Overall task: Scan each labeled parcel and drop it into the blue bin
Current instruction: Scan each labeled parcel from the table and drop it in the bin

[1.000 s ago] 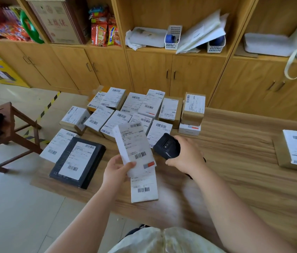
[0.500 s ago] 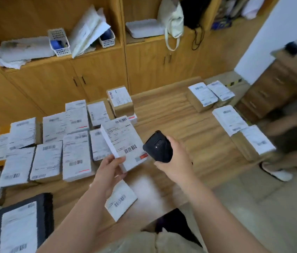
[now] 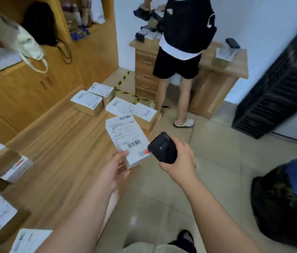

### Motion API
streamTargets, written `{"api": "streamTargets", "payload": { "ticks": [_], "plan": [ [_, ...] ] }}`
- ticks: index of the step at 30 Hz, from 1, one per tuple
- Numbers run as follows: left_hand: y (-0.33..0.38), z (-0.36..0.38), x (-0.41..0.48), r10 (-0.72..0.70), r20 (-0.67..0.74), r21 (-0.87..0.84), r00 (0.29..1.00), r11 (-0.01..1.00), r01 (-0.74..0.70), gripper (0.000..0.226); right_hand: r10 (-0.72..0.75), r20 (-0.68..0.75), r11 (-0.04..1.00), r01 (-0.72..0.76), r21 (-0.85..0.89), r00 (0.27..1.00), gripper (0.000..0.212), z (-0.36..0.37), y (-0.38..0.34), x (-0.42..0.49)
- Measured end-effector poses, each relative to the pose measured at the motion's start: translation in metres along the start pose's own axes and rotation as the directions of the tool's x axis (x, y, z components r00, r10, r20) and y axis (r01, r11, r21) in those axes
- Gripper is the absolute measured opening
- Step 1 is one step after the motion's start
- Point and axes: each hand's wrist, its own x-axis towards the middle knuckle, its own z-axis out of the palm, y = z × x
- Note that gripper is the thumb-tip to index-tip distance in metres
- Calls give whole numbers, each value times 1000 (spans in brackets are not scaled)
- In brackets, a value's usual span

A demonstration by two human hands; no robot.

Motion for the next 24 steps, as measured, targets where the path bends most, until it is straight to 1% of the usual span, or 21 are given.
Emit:
{"api": "streamTargets", "payload": {
  "ticks": [4,7,11,14,18,24],
  "plan": [
    [-26,95,7,-56,129,150,990,988,37,32,152,-123,988,-147,48,981,86,-63,69,1],
    [-60,177,9,-125,199,228,972,971,78,40,256,-192,966,-248,67,947,87,-119,127,-3],
    [-120,296,6,-234,271,273,934,949,159,52,350,-267,937,-340,82,898,86,-201,211,-8],
    [-167,380,2,-303,327,308,895,930,202,54,393,-310,917,-393,64,866,86,-262,272,-11],
    [-231,469,-8,-348,373,409,860,894,184,53,461,-371,881,-466,83,806,84,-325,347,-21],
    [-300,573,-3,-413,375,587,830,799,132,56,613,-422,783,-585,213,668,84,-379,446,-28]
  ]
}}
